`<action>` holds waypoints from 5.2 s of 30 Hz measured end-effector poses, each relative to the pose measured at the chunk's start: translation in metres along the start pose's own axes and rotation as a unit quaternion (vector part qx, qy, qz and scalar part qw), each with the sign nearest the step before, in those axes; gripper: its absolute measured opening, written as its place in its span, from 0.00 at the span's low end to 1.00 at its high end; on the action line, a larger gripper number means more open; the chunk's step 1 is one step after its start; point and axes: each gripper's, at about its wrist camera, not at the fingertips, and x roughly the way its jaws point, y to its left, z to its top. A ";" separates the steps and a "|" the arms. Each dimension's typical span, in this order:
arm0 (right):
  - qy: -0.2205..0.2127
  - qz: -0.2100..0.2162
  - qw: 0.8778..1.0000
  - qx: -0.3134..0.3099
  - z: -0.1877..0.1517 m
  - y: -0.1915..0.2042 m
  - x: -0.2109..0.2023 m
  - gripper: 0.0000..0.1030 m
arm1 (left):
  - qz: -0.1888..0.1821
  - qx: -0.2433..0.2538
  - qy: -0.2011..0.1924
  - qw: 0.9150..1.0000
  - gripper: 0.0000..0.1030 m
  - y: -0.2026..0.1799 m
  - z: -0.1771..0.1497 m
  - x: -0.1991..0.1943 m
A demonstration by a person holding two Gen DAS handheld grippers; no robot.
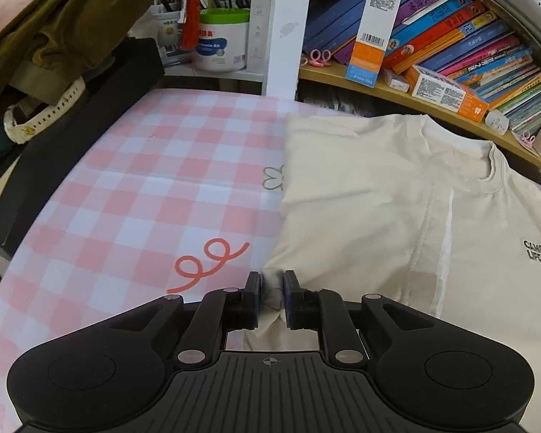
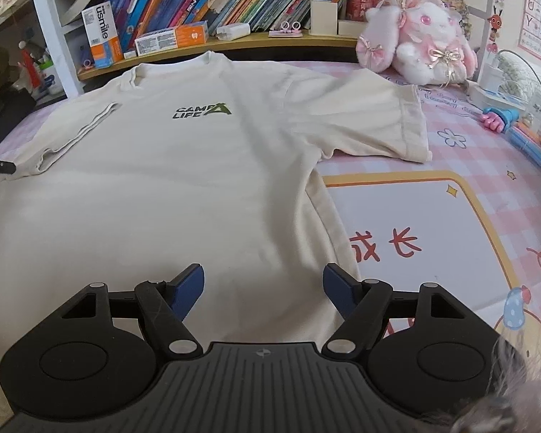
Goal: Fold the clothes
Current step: 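Open the left gripper and lift it off the fold, then move the open right gripper to the unfolded sleeve and side edge, then grasp the shirt side edge below the sleeve with the right gripper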
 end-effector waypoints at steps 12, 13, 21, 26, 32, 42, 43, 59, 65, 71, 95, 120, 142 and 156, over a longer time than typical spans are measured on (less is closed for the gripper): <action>-0.005 0.021 1.000 -0.006 0.007 -0.031 0.000 0.70 | 0.015 0.038 -0.034 0.999 0.26 -0.047 -0.049 -0.078; -0.005 0.025 1.000 -0.007 0.008 -0.033 0.001 0.70 | 0.014 0.039 -0.033 0.999 0.26 -0.053 -0.057 -0.082; 0.003 0.051 0.998 -0.025 0.013 -0.045 0.010 0.70 | 0.003 0.062 -0.001 0.998 0.28 -0.105 -0.110 -0.103; 0.004 0.051 0.998 -0.030 0.010 -0.047 0.008 0.71 | 0.001 0.082 0.015 0.997 0.30 -0.126 -0.128 -0.107; 0.003 0.045 0.999 -0.004 0.003 -0.045 0.005 0.71 | -0.006 0.092 -0.006 0.996 0.53 -0.124 -0.132 -0.119; -0.011 0.012 1.000 0.003 -0.013 -0.018 -0.022 0.71 | -0.026 0.102 -0.031 0.994 0.77 -0.105 -0.147 -0.138; -0.012 0.008 1.000 0.004 -0.015 -0.015 -0.025 0.71 | -0.030 0.098 -0.030 0.994 0.77 -0.101 -0.149 -0.139; -0.016 -0.052 0.998 0.017 -0.049 0.001 -0.070 0.73 | -0.071 0.083 -0.024 0.994 0.84 -0.081 -0.173 -0.139; -0.029 -0.050 0.998 0.025 -0.043 -0.009 -0.071 0.73 | -0.060 0.065 -0.026 0.996 0.85 -0.089 -0.167 -0.136; -0.033 -0.032 0.998 0.042 -0.028 -0.043 -0.056 0.72 | -0.037 0.064 -0.026 0.997 0.87 -0.118 -0.164 -0.132; 0.050 0.180 0.950 0.251 0.082 -0.223 0.063 0.38 | 0.074 0.042 0.042 0.995 0.88 -0.255 -0.187 -0.120; 0.007 0.176 0.951 0.255 0.103 -0.223 0.083 0.05 | 0.098 0.068 0.066 0.991 0.88 -0.273 -0.183 -0.112; -0.016 0.037 0.999 0.008 0.114 -0.175 0.089 0.26 | 0.094 0.065 0.066 0.991 0.88 -0.272 -0.183 -0.110; -0.030 0.060 0.992 0.103 0.148 -0.180 0.076 0.07 | 0.085 0.042 0.048 0.994 0.88 -0.239 -0.179 -0.115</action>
